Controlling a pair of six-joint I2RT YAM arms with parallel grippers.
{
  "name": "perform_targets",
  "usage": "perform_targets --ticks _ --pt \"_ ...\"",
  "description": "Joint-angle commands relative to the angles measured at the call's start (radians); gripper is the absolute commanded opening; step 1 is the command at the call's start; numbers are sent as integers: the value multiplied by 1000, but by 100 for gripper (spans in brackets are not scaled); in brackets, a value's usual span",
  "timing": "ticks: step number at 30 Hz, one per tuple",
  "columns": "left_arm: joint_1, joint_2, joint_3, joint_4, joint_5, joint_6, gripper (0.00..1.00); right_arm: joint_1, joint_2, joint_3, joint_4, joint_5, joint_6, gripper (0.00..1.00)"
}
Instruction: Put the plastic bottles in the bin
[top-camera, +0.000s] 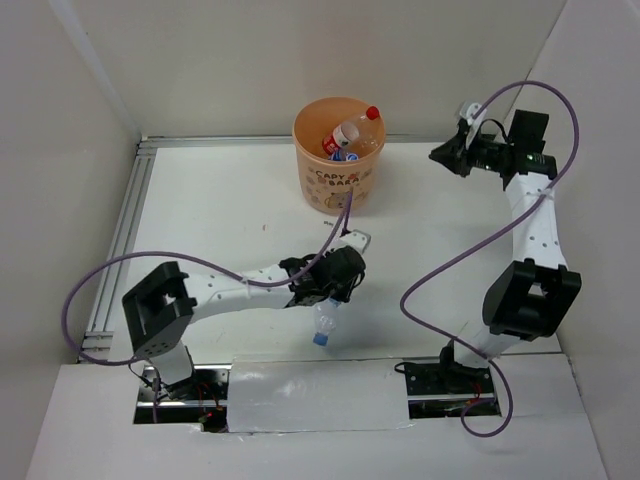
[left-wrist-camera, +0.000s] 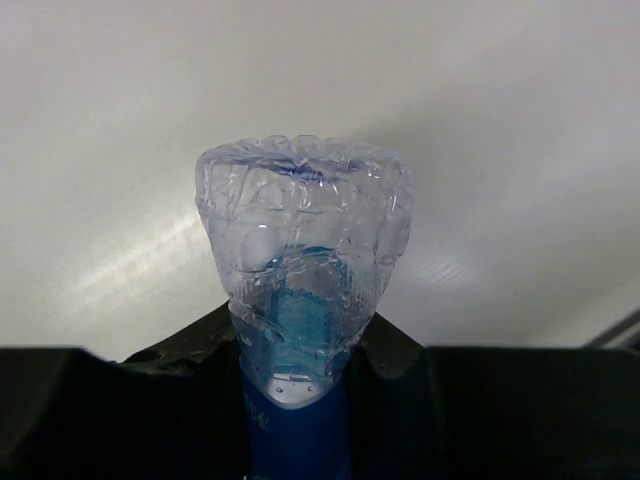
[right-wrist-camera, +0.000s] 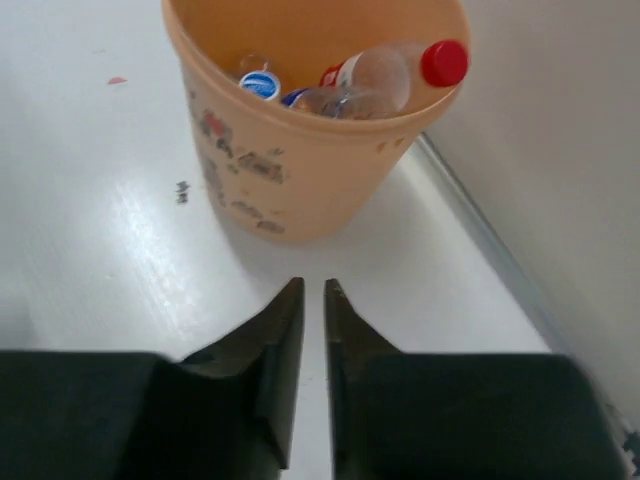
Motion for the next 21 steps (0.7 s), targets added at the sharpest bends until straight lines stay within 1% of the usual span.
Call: perform_targets --ticks 1,2,3,4,5,6,8,9,10,12,14,16,17,18,20,21 --pt "15 -135 157 126 -31 180 26 -10 -94 -103 -192 -9 -189 14" --pt "31 -135 197 135 -31 211 26 -10 -109 -145 -205 5 -201 13" --pt "76 -135 237 163 -31 261 26 -10 -140 -230 -205 18 -229 27" --pt "102 -135 312 184 -31 286 26 -10 -154 -272 -221 28 -250 45" --pt "128 -117 345 213 -31 309 26 -10 -168 -309 -232 44 -266 61" --pt "180 -106 374 249 -10 330 27 -10 -192 -373 -254 44 -286 74" --pt "240 -77 460 353 16 361 28 -10 -220 -435 -254 53 -296 90" --pt "286 -42 486 393 27 372 28 -10 -252 -491 -254 53 -306 90" --pt "309 -22 538 430 27 372 28 -10 -267 -518 -254 53 -306 90" --pt "375 20 579 532 44 363 28 -10 -300 -564 -242 53 -306 90" --pt "413 80 628 605 70 317 28 -10 -341 -619 -225 74 -306 90" --pt "465 132 688 632 93 272 28 -10 -361 -647 -215 74 -306 90" --pt "479 161 763 632 93 256 28 -19 -373 -668 -215 74 -306 90" --pt "479 225 803 632 93 255 28 -19 -373 -677 -215 74 -306 90" --pt "501 287 891 622 52 275 32 -19 -373 -688 -244 74 -327 90" --pt "501 339 908 641 40 287 35 -19 -373 -688 -245 74 -327 90"
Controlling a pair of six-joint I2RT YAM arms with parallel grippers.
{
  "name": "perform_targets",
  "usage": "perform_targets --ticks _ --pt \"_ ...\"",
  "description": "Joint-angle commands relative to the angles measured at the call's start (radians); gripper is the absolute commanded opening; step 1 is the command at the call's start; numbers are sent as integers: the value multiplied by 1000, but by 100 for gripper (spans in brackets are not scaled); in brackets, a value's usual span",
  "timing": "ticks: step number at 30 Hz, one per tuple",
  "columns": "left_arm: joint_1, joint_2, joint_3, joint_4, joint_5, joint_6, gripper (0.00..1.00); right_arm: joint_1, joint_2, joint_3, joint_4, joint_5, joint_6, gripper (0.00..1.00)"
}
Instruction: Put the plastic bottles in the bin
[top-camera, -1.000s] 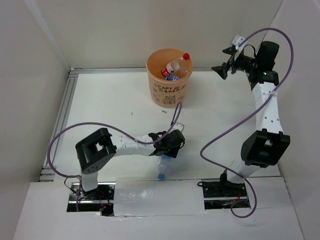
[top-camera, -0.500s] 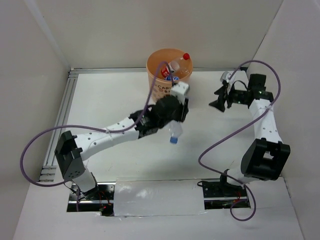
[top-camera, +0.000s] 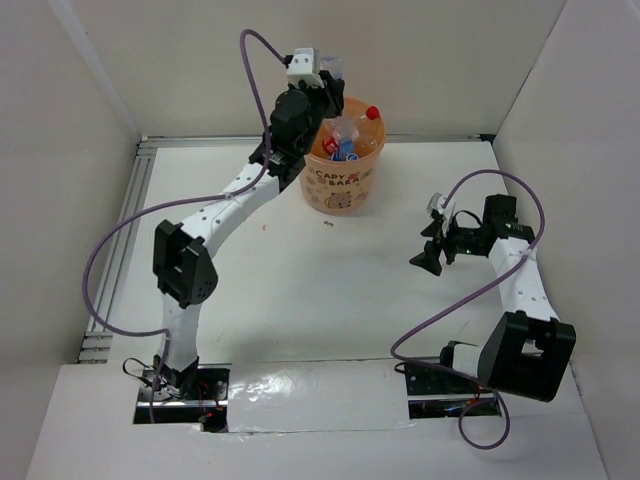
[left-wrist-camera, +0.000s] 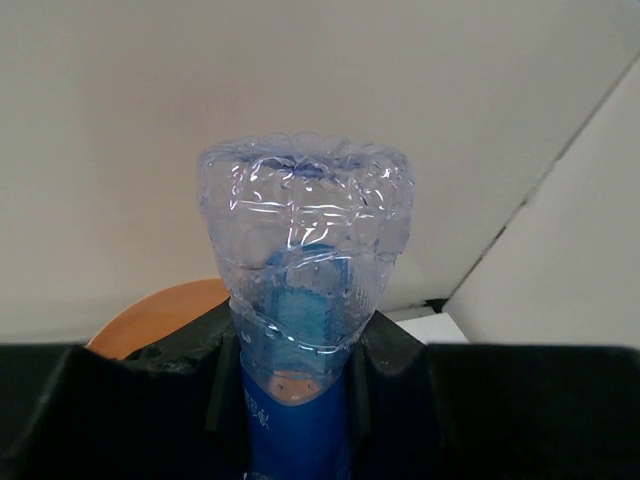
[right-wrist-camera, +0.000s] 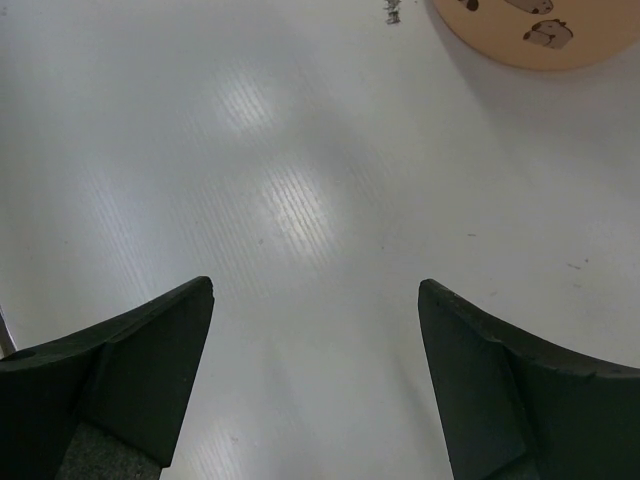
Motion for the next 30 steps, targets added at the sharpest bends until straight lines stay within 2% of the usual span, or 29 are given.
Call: perform_targets --ticks 1,5,6,7,8,10,11,14,18,19,21,22,24,25,27,28,30 --pt "5 109 102 119 -32 30 38 -7 -14 -11 -29 -5 -31 90" --pt "5 227 228 118 -149 154 64 -7 -14 -20 -20 -5 -40 92" --pt "5 245 243 103 -161 154 76 -7 -14 -20 -20 -5 -40 93" --pt "5 258 243 94 -151 154 82 -7 -14 -20 -20 4 -40 100" --pt "5 258 243 93 -151 154 82 -7 -14 -20 -20 4 -40 100" --pt "16 249 219 83 -137 154 96 -7 -14 -20 -8 15 -19 100" --pt "16 217 202 83 -111 154 100 -7 -14 -20 3 15 13 100" --pt "16 146 124 122 -62 171 100 -7 7 -20 3 24 43 100" --pt "-32 -24 -20 144 -51 200 100 -7 25 1 -24 24 89 100" --pt "-44 -128 -128 153 -51 200 100 -7 25 2 -9 33 125 100" --pt "-67 -242 -253 153 7 189 100 -7 16 11 57 61 304 100" --pt "-67 -358 -374 130 32 173 100 -7 16 11 81 115 369 100" --pt "-88 -475 -497 81 70 130 100 -7 -28 11 130 159 472 100" --pt "-89 -530 -627 39 70 119 100 -7 -40 11 141 171 472 100" --pt "-119 -703 -767 8 70 85 100 -7 -83 -11 199 186 539 100" --pt "-119 -759 -901 -30 49 71 100 -7 -83 -24 213 187 556 100" --pt "-130 -866 -1022 -84 27 33 100 -16 -94 -37 265 196 601 100"
